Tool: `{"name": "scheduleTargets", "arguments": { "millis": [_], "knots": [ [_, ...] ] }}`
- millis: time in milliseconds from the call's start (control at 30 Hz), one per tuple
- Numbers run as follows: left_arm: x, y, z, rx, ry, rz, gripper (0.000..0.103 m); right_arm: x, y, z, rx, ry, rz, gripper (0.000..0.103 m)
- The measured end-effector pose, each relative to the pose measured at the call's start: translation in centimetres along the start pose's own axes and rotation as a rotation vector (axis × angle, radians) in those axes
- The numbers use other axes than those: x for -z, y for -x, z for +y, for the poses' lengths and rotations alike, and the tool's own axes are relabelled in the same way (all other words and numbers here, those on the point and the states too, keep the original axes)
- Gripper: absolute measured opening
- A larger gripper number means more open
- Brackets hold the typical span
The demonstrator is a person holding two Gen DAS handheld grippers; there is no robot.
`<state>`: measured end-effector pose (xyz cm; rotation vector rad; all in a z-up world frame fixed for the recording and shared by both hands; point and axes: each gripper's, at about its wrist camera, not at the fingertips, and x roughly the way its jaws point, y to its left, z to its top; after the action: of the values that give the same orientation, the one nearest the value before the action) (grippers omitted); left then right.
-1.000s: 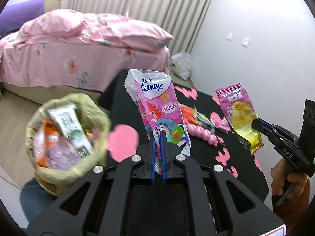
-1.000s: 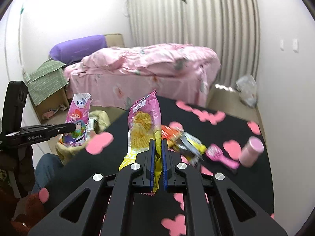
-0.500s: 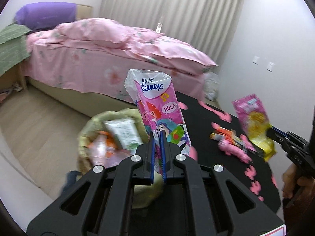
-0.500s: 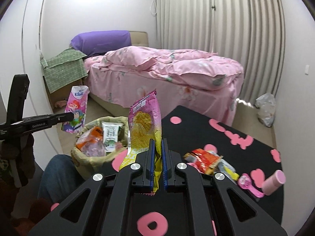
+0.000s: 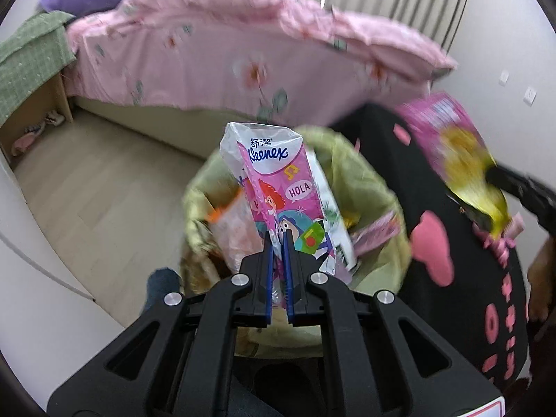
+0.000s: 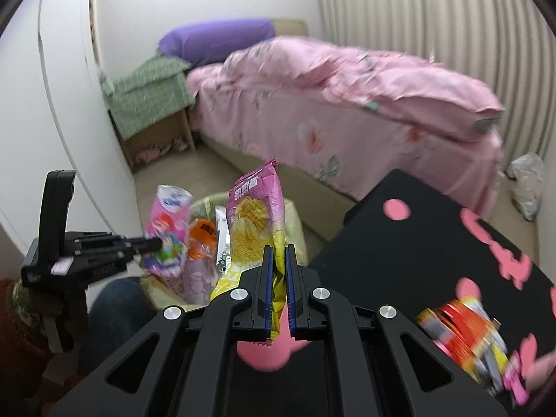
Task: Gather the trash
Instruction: 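Carry the tissue pack and chip bag to the trash bag and release both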
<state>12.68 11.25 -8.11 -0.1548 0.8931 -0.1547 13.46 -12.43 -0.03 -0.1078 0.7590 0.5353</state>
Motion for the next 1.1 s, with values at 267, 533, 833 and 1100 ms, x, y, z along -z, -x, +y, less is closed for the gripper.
{"name": "scheduleTargets", "arguments": {
  "millis": [267, 533, 833, 1100],
  "knots": [
    [-0.1, -3.8, 1.0, 0.01, 0.001, 0.067, 0.005, -0.9, -13.2, 1.7, -0.093, 0.084, 0.294, 0.007],
    [-0.4, -5.4, 1.6, 0.016, 0.026, 0.071, 0.005, -1.8, -17.1, 1.9, -0.084, 0.097, 0.368, 0.007],
    [0.3, -4.0, 1.8, 0.068, 0.062, 0.057, 0.005, -0.6, -14.4, 1.7, -0.089, 0.086, 0.328, 0.008],
    [-0.5, -0.1, 3.3, 0.066, 0.164, -0.027, 0.038, -0.2, -11.3, 1.7, -0.128, 0.069, 0.269, 0.046]
  ]
}}
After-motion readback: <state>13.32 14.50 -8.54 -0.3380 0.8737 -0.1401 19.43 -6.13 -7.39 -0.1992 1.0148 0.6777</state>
